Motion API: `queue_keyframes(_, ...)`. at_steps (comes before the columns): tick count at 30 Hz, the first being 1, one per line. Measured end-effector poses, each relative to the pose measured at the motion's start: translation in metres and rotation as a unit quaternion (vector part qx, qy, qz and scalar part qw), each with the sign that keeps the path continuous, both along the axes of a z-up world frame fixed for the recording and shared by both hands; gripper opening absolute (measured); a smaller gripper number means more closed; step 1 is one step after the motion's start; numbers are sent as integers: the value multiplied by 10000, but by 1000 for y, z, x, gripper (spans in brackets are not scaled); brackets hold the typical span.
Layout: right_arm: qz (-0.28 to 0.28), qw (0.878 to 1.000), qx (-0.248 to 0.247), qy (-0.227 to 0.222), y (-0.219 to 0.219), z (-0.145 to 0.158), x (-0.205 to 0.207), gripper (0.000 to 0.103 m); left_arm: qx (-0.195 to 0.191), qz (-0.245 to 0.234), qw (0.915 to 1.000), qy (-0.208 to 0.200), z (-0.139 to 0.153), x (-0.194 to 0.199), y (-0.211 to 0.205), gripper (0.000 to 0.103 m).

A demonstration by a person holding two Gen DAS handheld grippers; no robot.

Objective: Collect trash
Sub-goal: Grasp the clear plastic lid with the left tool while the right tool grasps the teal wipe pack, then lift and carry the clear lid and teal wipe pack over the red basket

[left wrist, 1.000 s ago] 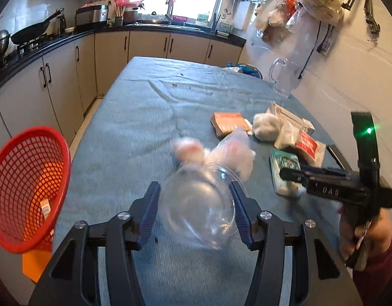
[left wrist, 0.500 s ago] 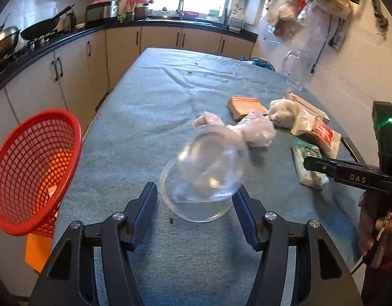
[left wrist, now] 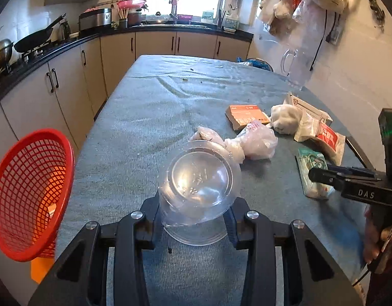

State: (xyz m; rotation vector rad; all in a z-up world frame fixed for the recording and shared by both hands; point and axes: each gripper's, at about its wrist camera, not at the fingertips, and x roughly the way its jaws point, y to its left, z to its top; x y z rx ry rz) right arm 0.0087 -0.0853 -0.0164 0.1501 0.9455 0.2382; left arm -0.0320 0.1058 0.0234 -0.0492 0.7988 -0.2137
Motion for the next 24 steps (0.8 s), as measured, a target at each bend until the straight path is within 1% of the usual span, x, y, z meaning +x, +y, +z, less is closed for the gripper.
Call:
queue_keyframes(4,1,10000,-3,-33,0,0,-1,53,-130,58,9999,-54,0,-1,2,33)
queue_keyframes(5,5,10000,-12,-58,0,0,-1,52,-150,88,9998,-76,1,-2,3,32)
queue_keyframes(6,8,9999,-40,-93,1,1,-2,51,-183,96,9997,-89,1,-2,3,22)
queue_keyframes(9,-6,9999,-32,-167,0,4,-5,41,-329,111,9994,-68,4,-3,4,22)
queue_keyframes(10,-4,9999,-13,-170,0,4,-5,37,-335,124,9993,-80,4,-3,5,22)
queue_keyframes(11,-2,9998,11,-178,-1,6,-6,26,-337,151,9993,-93,4,-4,5,22)
queue_keyframes(12,5,9998,38,-172,-2,6,-7,23,-377,147,9991,-81,5,-5,6,22)
queue_keyframes(17,25,9993,231,-299,-4,15,-14,22,-403,117,9989,-215,15,-13,4,22)
queue_keyframes(20,74,9989,264,-387,-2,20,-18,18,-377,88,9988,-289,21,-17,0,23)
queue_keyframes(24,88,9985,328,-435,-2,23,-20,17,-334,70,9989,-335,26,-23,-2,23)
